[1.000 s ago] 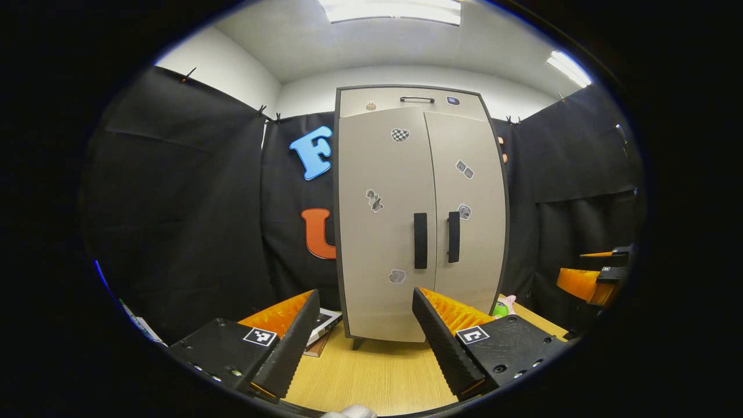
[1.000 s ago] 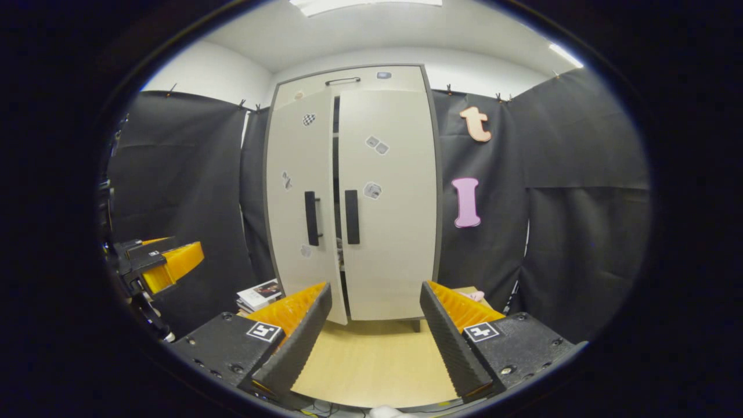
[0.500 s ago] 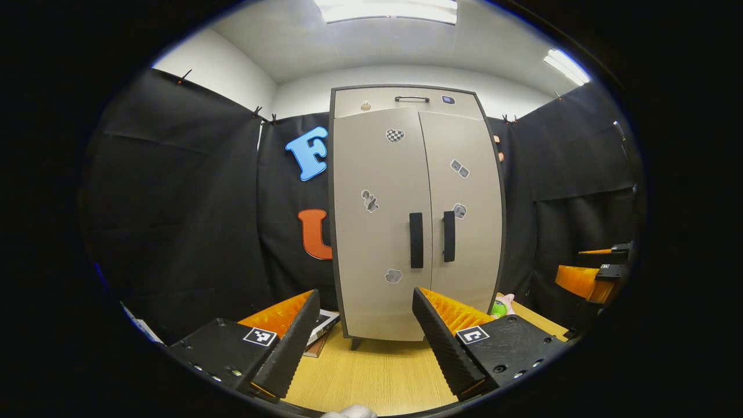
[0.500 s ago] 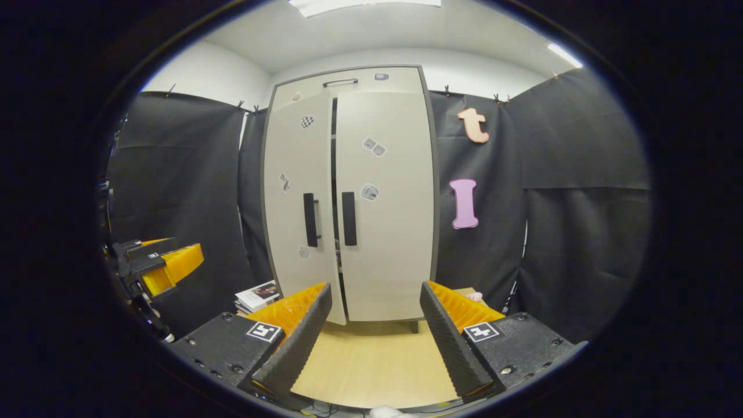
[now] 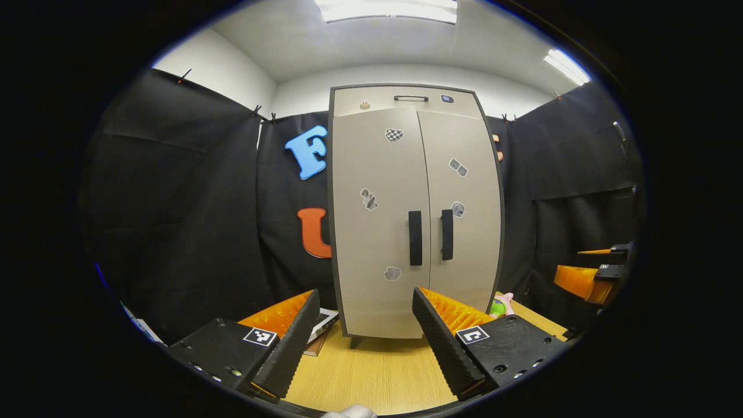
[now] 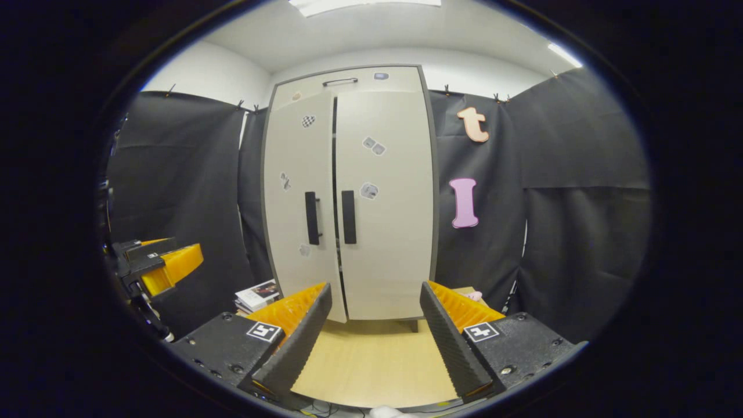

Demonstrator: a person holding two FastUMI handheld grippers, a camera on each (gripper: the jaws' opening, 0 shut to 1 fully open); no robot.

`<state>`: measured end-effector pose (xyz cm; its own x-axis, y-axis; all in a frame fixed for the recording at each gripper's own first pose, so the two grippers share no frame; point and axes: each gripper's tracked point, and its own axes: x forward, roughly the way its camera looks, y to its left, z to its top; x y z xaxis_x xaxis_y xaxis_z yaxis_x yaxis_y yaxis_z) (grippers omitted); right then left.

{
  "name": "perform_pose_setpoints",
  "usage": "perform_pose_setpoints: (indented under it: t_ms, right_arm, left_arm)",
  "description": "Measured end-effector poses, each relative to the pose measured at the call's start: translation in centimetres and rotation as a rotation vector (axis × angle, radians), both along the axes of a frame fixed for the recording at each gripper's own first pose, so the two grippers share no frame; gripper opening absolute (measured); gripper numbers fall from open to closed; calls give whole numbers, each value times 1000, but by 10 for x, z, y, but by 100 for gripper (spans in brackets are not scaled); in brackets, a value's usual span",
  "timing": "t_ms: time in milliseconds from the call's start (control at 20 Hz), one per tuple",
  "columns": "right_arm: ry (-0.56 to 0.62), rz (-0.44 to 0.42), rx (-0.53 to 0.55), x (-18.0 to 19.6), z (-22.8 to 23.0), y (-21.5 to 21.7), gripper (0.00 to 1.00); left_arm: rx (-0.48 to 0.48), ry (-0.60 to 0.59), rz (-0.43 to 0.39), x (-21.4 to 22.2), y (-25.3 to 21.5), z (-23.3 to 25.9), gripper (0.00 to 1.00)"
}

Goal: Grab one shoe with the right hand and put it into the shoe cabinet, grab the other shoe with the left hand and put it into the shoe cabinet; then close the right door with the right hand and the left door with the left hand.

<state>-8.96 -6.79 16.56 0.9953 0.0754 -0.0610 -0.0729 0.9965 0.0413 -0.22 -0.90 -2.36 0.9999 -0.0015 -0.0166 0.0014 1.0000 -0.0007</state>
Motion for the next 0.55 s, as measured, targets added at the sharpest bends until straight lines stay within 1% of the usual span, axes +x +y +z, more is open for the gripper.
perform_pose_setpoints:
  t_ms: [550]
  right_arm:
    - [6,-1,-1,-2,-3,2,99]
  left_arm:
    - [7,0,-11,-2,0,-1,96]
